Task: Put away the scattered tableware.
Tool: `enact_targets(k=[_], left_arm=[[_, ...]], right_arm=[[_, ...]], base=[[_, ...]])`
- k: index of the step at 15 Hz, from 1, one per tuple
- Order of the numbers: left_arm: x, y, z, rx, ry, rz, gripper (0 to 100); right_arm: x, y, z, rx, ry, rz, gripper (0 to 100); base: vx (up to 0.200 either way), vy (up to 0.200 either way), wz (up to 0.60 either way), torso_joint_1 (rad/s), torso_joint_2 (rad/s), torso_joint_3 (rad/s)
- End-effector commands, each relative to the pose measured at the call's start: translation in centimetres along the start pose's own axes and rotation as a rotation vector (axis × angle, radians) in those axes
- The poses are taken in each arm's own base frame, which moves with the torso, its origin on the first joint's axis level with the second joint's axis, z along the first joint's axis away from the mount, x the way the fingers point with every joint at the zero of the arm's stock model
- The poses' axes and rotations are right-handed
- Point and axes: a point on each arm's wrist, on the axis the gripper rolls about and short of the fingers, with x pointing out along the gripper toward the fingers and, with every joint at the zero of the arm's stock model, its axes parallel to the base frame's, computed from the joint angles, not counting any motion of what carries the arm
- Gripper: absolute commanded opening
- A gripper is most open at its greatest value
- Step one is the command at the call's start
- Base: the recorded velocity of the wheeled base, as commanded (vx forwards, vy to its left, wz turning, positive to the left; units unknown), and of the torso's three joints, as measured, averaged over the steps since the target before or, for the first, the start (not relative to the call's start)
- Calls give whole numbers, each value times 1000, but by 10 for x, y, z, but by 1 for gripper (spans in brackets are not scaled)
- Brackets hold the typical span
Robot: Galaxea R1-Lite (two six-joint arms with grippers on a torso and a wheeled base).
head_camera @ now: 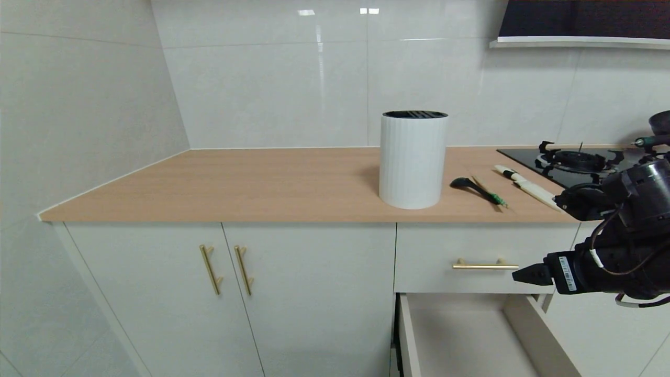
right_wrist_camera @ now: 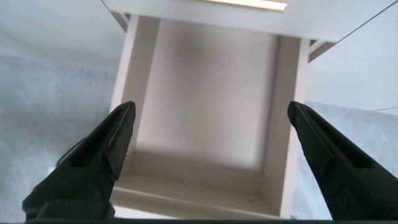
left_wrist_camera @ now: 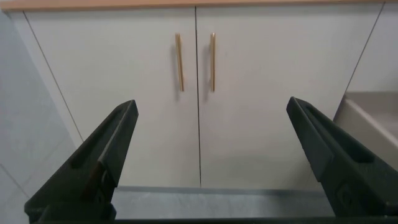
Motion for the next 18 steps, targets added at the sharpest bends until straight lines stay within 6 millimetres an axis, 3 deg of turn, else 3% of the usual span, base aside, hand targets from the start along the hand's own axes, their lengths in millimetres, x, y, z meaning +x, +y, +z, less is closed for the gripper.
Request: enact_targets(k=[1,4,7,9,11,15,18], left_arm=[[0,0,0,0,0,0,100],[0,0,0,0,0,0,100],[0,0,0,0,0,0,100],[0,0,0,0,0,0,100],[0,0,0,0,0,0,100],[0,0,0,0,0,0,100],[0,0,0,0,0,0,100]], right_arm=[[0,0,0,0,1,0,100],[-1,1,6,3,-54,3,100],[-1,0,40,-47,-198,-20,100],[18,2,80,-30,-213,-32,100],[33,3,97,-13,-180,-42,100],[83,0,100,11,-101,-115,100],[105,-7,104,63,-85,-131,100]], base=[[0,0,0,188,-452,-286],[0,0,0,152,-359,-214],[0,0,0,29,-67,-39],[0,0,0,0,0,0],[0,0,0,0,0,0],[0,0,0,0,0,0],[0,0,0,0,0,0]])
